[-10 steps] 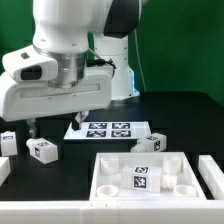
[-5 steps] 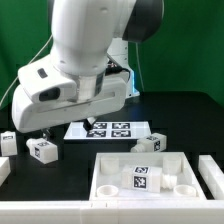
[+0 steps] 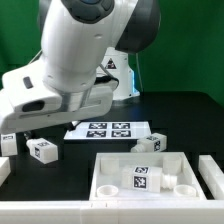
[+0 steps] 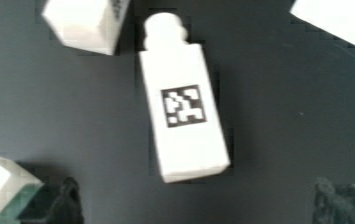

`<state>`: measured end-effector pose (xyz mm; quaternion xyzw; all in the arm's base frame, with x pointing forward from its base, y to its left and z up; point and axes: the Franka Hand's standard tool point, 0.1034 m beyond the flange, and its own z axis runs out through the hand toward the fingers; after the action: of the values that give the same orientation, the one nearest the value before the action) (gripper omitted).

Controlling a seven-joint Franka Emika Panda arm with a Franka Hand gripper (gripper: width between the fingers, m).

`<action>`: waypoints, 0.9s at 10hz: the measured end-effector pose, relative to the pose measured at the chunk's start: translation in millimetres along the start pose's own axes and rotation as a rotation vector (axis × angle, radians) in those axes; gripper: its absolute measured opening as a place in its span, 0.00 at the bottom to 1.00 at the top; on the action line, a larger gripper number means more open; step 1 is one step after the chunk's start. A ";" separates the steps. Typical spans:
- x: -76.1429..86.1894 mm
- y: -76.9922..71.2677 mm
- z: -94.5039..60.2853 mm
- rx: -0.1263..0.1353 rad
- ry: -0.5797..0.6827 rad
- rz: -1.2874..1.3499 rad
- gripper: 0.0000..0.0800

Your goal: Assemble one leg

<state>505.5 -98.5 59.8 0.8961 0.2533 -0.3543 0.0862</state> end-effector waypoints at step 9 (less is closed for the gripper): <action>3.5 31.9 25.4 0.014 -0.110 0.017 0.81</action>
Offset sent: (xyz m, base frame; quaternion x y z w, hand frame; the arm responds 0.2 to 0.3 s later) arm 0.0000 0.0000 0.0000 0.0000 -0.0650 0.0000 0.9979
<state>509.1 -132.9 38.0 0.8779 0.2383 -0.4040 0.0967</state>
